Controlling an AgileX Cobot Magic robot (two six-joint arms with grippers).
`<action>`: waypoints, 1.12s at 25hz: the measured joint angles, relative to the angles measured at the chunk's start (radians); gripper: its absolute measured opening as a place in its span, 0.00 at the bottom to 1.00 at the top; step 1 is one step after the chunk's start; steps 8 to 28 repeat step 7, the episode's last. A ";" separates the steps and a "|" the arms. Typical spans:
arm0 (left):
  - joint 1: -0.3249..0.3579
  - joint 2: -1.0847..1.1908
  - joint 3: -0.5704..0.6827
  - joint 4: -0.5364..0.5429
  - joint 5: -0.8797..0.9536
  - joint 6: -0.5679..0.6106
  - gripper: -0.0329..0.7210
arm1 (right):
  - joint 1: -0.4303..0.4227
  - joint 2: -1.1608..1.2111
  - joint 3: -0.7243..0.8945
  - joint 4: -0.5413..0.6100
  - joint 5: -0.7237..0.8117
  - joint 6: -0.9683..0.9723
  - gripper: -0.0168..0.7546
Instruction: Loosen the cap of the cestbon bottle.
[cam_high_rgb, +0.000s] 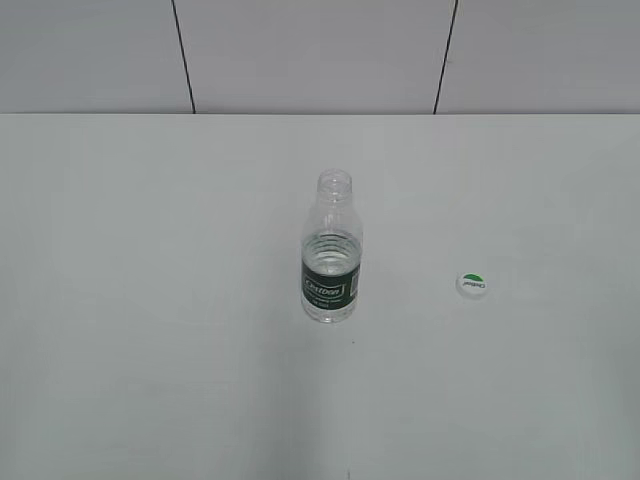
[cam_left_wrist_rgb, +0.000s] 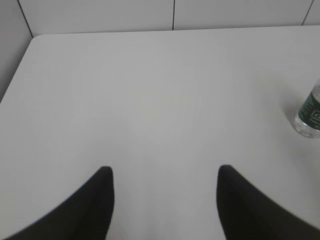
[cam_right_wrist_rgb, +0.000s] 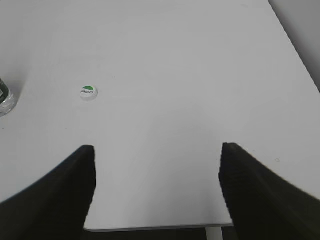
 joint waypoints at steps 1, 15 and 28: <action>0.000 0.000 0.000 0.000 0.000 0.000 0.57 | 0.000 0.000 0.000 0.000 0.000 0.000 0.79; 0.002 0.000 0.000 0.001 0.000 0.000 0.56 | 0.000 0.000 0.000 0.000 0.000 0.000 0.79; 0.002 0.000 0.000 0.001 0.000 0.000 0.56 | 0.000 0.000 0.000 0.000 0.000 0.000 0.79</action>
